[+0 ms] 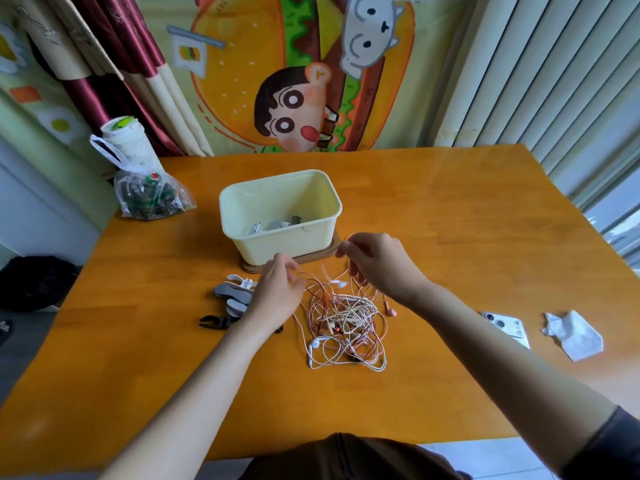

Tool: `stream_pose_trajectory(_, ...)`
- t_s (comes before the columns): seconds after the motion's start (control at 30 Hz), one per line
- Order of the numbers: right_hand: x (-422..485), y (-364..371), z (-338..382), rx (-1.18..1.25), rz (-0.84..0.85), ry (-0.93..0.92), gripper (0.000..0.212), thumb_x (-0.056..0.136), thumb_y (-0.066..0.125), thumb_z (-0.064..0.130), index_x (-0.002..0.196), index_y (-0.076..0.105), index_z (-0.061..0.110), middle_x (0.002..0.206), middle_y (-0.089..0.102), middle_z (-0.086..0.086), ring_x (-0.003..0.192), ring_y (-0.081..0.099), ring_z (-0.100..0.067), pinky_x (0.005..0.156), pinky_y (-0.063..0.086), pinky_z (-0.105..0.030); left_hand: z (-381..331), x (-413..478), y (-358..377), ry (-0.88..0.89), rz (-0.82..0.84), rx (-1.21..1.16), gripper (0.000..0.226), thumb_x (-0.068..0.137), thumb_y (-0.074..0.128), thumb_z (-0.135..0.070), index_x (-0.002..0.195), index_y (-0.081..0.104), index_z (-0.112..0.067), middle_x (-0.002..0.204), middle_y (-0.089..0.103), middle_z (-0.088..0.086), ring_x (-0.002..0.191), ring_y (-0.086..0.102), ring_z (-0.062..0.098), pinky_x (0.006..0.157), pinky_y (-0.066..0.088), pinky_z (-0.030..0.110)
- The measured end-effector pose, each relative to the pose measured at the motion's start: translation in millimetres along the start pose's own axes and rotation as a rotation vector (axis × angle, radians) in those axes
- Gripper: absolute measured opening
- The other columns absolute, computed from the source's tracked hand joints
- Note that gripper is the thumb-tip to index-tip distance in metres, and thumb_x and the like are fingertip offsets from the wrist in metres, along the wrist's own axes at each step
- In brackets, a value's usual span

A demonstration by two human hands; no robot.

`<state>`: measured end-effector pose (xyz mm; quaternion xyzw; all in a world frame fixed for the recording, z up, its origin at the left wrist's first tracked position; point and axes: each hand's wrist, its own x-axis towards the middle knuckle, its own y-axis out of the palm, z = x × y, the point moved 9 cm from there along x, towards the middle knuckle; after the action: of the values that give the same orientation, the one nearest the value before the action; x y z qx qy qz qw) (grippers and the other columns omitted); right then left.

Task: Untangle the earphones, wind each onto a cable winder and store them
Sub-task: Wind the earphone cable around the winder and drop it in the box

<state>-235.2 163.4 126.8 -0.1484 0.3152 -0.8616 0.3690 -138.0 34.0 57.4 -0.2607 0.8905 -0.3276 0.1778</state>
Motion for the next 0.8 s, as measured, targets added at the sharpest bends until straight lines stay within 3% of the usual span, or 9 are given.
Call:
stream_pose_trajectory(0.1, 2, 3, 4, 0.059, 0.015, 0.001, 0.025, 0.099, 0.045, 0.019, 0.08, 0.062, 0.018, 0.057, 0.059, 0.004, 0.042, 0.054, -0.006, 0.047, 0.046, -0.015, -19, -16, 28, 0.142, 0.113, 0.003, 0.005, 0.093, 0.057, -0.016, 0.098, 0.057, -0.018, 0.094, 0.06, -0.005, 0.085, 0.056, 0.01, 0.064, 0.041, 0.008)
stream_pose_trajectory(0.23, 7, 3, 8, 0.171, 0.02, 0.018, 0.024, 0.099, 0.046, 0.018, 0.087, 0.065, 0.007, 0.059, 0.061, 0.001, 0.043, 0.058, -0.006, 0.045, 0.044, -0.014, -20, -26, 69, 0.148, 0.312, 0.062, 0.032, 0.091, 0.059, -0.03, 0.123, 0.055, -0.022, 0.113, 0.057, -0.009, 0.102, 0.054, 0.009, 0.08, 0.041, 0.019)
stream_pose_trajectory(0.4, 15, -1, -1, 0.319, -0.009, 0.107, 0.022, 0.099, 0.045, 0.016, 0.093, 0.063, 0.004, 0.065, 0.063, -0.003, 0.053, 0.063, -0.012, 0.054, 0.056, -0.024, -29, -25, 69, 0.188, 0.221, 0.034, 0.007, 0.092, 0.06, -0.021, 0.091, 0.064, -0.017, 0.085, 0.062, -0.008, 0.08, 0.057, 0.008, 0.064, 0.039, 0.007)
stream_pose_trajectory(0.53, 17, 0, -30, 0.137, -0.045, 0.189, 0.026, 0.099, 0.042, 0.019, 0.104, 0.062, 0.004, 0.092, 0.069, -0.011, 0.088, 0.067, -0.027, 0.079, 0.053, -0.038, -31, -21, 57, 0.168, 0.198, -0.038, 0.011, 0.095, 0.056, -0.022, 0.087, 0.058, -0.016, 0.079, 0.058, -0.008, 0.076, 0.055, 0.01, 0.061, 0.036, 0.008)
stream_pose_trajectory(0.63, 6, 18, -49, 0.023, 0.043, 0.286, 0.039, 0.099, 0.043, 0.028, 0.13, 0.047, 0.003, 0.124, 0.059, -0.016, 0.11, 0.059, -0.03, 0.09, 0.046, -0.037, -32, -18, 47, 0.121, 0.189, -0.176, 0.013, 0.098, 0.053, -0.023, 0.092, 0.058, -0.013, 0.083, 0.063, -0.001, 0.08, 0.06, 0.016, 0.069, 0.044, 0.017)
stream_pose_trajectory(0.7, -2, 23, -49, 0.014, 0.024, 0.247, 0.039, 0.098, 0.048, 0.025, 0.131, 0.045, 0.004, 0.121, 0.058, -0.01, 0.105, 0.059, -0.023, 0.087, 0.047, -0.03, -33, -17, 40, 0.087, 0.171, -0.28, 0.014, 0.098, 0.051, -0.021, 0.094, 0.059, -0.011, 0.086, 0.066, 0.006, 0.084, 0.063, 0.021, 0.074, 0.047, 0.025)
stream_pose_trajectory(0.8, -10, 34, -41, -0.071, 0.108, 0.135, 0.017, 0.096, 0.052, 0.019, 0.1, 0.06, 0.005, 0.079, 0.057, 0.002, 0.065, 0.05, -0.008, 0.062, 0.036, -0.021, -35, -17, 30, 0.048, 0.142, -0.394, 0.014, 0.099, 0.049, -0.018, 0.097, 0.059, -0.008, 0.088, 0.065, 0.006, 0.085, 0.062, 0.018, 0.075, 0.046, 0.022)
